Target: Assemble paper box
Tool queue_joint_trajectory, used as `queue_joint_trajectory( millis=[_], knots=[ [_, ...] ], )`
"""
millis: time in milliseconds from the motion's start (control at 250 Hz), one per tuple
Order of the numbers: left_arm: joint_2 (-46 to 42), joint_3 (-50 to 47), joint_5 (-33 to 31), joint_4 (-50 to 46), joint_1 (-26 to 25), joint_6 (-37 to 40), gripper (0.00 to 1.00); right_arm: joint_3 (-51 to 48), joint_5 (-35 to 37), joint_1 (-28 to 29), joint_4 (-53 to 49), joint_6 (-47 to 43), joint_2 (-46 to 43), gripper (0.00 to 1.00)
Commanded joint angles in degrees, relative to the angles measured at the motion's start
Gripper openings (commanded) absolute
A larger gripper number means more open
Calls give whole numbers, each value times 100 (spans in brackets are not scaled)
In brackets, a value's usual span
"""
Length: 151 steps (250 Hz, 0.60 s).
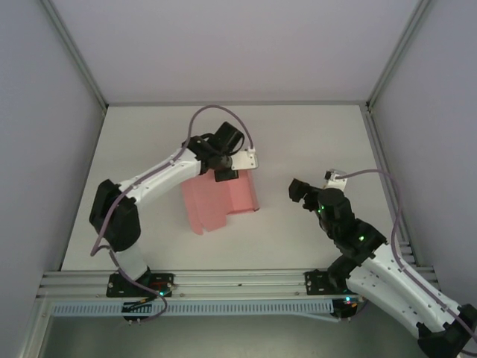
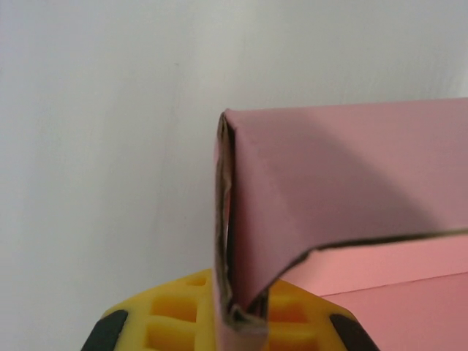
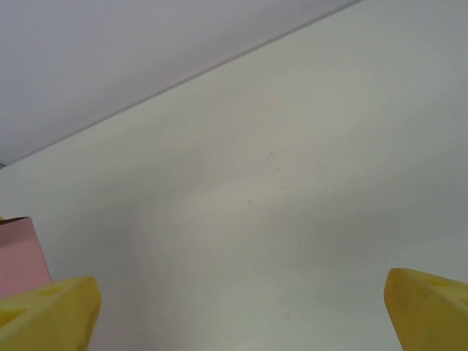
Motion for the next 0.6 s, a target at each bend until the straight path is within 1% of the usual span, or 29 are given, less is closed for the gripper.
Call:
queue_joint_trajectory(
  millis=[0, 60, 160, 327, 411, 439, 487, 523, 571, 599],
  knots=[
    [614, 94, -834, -973, -320, 1338, 0, 140, 166, -51, -668, 177, -73, 100],
    [860, 138, -1091, -922, -423, 1593, 0, 151, 186, -55, -773, 185, -89, 100],
    [1259, 203, -1584, -544, -539, 1837, 0, 177, 232, -66, -940, 137, -126, 100],
    [1927, 281, -2066, 2, -607, 2300, 0, 213, 245, -97, -1123, 134, -164, 100],
    [2158, 283, -2103, 241, -712, 2472, 0, 183, 291, -106, -1184, 142, -203, 100],
    [2216, 291, -2090, 345, -758, 2489, 11, 162, 295, -120, -1201, 143, -206, 100],
    [2320, 353, -2073, 413, -826, 2496, 19, 162, 288, -135, -1242, 140, -226, 100],
    [2352, 429, -2004, 423, -863, 2464, 32, 154, 285, -148, -1271, 131, -242, 100],
    [2381, 567, -1900, 360, -866, 2384, 41, 162, 281, -164, -1323, 112, -257, 100],
    [2387, 671, -1856, 288, -874, 2317, 51, 165, 283, -161, -1350, 101, -274, 100]
  ],
)
